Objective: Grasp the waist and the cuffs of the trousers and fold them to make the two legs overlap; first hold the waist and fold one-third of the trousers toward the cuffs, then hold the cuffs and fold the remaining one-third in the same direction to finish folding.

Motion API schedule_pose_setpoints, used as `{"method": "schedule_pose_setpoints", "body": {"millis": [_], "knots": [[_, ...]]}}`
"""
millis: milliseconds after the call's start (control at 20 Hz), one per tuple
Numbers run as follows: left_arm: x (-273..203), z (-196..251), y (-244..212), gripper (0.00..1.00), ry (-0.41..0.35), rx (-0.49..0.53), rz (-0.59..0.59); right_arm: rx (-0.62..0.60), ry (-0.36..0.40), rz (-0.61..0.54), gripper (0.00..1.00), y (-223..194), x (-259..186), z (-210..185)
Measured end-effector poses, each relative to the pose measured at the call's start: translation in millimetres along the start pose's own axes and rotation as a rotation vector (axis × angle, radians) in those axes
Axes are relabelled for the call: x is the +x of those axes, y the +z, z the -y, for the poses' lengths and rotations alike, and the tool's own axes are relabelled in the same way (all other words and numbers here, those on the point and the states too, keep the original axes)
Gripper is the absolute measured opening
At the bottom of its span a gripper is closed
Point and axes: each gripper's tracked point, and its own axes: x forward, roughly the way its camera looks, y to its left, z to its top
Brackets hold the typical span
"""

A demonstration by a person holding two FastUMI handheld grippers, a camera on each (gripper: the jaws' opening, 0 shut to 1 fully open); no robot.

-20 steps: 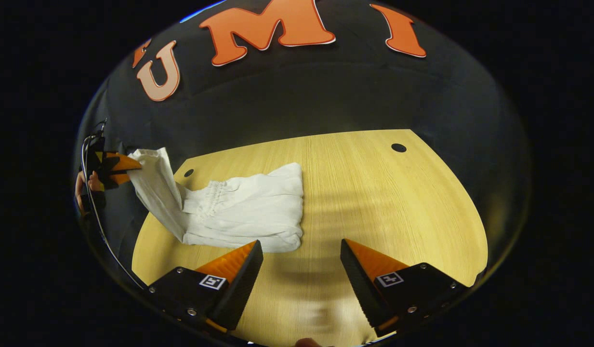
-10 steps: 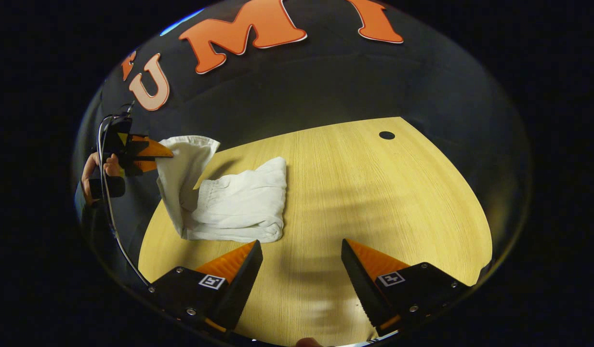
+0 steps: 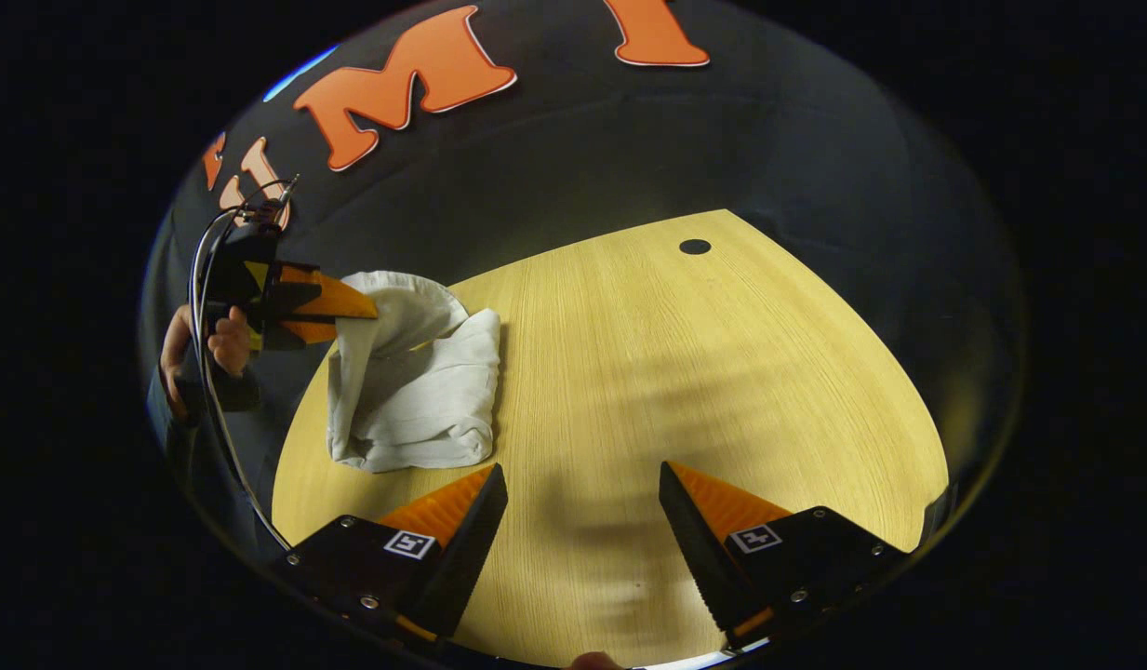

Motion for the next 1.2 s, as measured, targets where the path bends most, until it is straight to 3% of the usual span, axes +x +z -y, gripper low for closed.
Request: {"method": "schedule_pose_setpoints", "body": {"millis": [200,300,350,500,550,600,750,1200], "knots": [[6,-3,-54,0.10,-0.005,0.198,-0.104,0.007,0.017,-0.004,0.99,2,1,2],[4,-9,-80,0.20,-0.007,0.300,-0.163,0.005,0.036,-0.010,0.99,3,2,0],[3,-12,-91,0.20,-0.012,0.342,-0.184,-0.001,0.042,-0.015,0.99,4,2,-1],[-12,-10,-104,0.79,-0.048,0.408,-0.193,-0.031,0.062,-0.009,0.99,8,2,-5],[-18,-11,-100,0.89,-0.045,0.430,-0.172,-0.044,0.071,-0.001,0.99,11,3,-8],[-27,-14,-119,0.93,-0.044,0.443,-0.145,-0.058,0.074,0.007,0.99,14,3,-12],[-63,-26,-84,0.92,-0.026,0.447,-0.038,-0.102,0.083,0.047,0.99,28,1,-20],[-211,-129,-11,0.92,0.069,0.484,0.324,-0.169,0.099,0.241,0.99,87,-37,-87]]}}
